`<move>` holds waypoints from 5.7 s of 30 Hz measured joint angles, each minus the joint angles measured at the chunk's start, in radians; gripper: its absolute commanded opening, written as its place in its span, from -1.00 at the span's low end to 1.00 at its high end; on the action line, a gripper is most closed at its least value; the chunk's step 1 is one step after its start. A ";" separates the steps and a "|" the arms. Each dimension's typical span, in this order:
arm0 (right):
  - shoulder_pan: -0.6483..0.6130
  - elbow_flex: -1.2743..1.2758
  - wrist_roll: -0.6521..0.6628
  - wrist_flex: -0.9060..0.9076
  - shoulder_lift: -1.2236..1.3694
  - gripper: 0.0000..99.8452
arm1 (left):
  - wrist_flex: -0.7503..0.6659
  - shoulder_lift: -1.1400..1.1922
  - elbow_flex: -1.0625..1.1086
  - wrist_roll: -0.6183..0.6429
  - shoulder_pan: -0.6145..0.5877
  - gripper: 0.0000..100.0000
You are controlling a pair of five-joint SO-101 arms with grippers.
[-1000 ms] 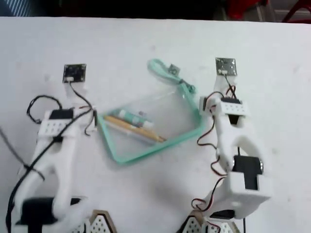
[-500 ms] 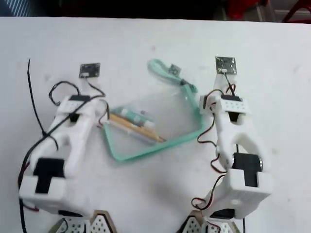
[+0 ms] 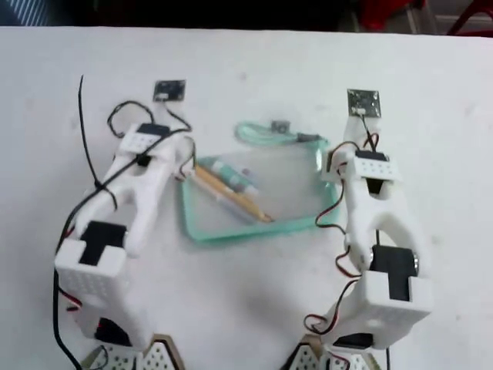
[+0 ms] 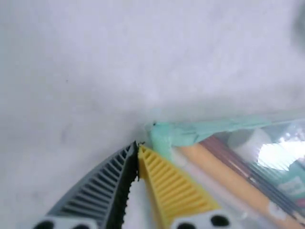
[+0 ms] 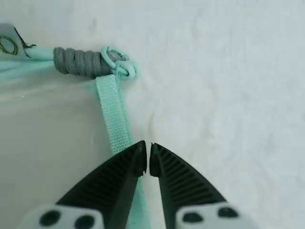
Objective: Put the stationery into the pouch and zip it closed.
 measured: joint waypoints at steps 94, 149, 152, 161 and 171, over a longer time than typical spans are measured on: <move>-0.089 -0.394 0.160 0.358 0.299 -0.97 | 0.264 0.181 -0.350 -0.044 -0.069 -0.95; -0.095 -0.391 0.153 0.431 0.100 -0.97 | -0.081 -0.555 0.316 -0.080 -0.175 -0.95; -0.095 -0.391 0.153 0.431 0.098 -0.97 | -0.226 -0.724 0.491 -0.138 -0.175 -0.95; -0.097 -0.391 0.153 0.462 0.061 -0.97 | -0.488 -1.232 0.895 -0.164 -0.175 -0.95; -0.097 -0.391 0.153 0.462 0.061 -0.97 | -0.563 -1.660 1.145 -0.227 -0.173 -0.95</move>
